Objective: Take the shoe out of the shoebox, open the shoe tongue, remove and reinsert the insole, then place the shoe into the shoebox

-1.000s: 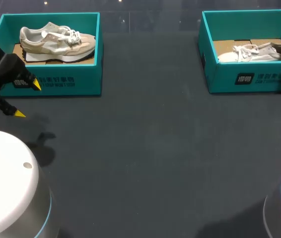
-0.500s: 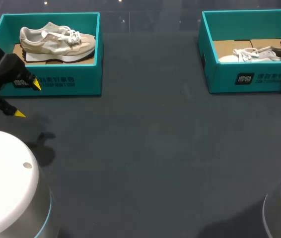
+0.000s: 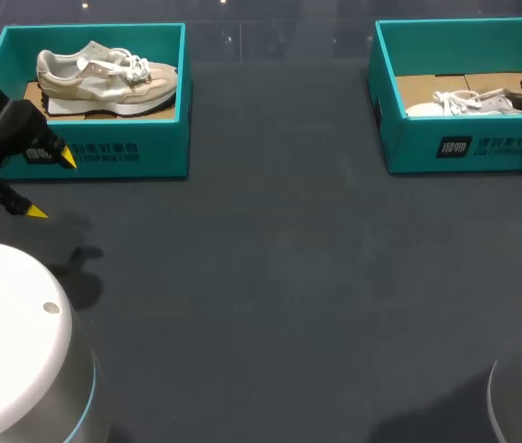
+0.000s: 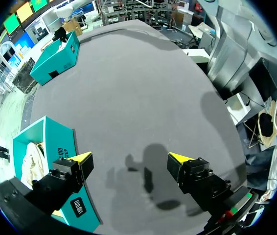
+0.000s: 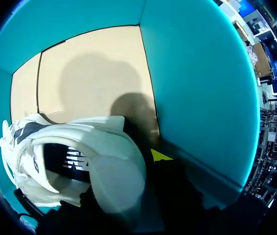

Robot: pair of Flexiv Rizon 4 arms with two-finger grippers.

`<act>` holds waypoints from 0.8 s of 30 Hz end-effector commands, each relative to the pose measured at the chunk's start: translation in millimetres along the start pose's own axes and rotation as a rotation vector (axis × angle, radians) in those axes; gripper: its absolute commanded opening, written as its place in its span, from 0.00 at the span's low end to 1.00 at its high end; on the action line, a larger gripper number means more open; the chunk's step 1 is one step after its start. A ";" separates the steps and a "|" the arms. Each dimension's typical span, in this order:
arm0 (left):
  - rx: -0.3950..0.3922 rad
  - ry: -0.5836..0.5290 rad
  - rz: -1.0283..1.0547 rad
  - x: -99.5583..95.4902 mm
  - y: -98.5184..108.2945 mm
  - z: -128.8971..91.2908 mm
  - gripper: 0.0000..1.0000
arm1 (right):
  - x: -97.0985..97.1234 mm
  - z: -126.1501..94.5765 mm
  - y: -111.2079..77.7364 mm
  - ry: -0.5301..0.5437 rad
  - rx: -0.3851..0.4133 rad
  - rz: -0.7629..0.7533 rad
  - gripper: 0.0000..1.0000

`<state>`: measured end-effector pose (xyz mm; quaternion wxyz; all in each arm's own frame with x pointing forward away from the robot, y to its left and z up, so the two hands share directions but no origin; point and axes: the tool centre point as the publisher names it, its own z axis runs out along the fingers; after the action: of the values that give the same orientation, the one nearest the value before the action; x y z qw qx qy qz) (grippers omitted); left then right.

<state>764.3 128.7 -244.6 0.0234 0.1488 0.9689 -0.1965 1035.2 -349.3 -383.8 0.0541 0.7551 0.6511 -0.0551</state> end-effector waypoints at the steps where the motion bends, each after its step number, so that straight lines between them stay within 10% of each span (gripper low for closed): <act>1: -0.002 0.001 0.001 0.4 0.1 -0.4 1.00 | 3.3 4.3 3.2 0.008 0.008 0.000 0.25; 22: -0.002 0.001 0.001 0.4 0.1 -0.4 1.00 | 4.6 -26.1 -6.1 0.040 -0.037 0.003 0.51; 24: -0.002 0.001 0.001 0.4 0.1 -0.4 1.00 | 5.0 -30.4 -6.9 0.041 -0.048 0.006 0.71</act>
<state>764.3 128.7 -244.6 0.0234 0.1488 0.9689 -0.1965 1039.9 -340.7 -362.5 0.0513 0.7561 0.6517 -0.0296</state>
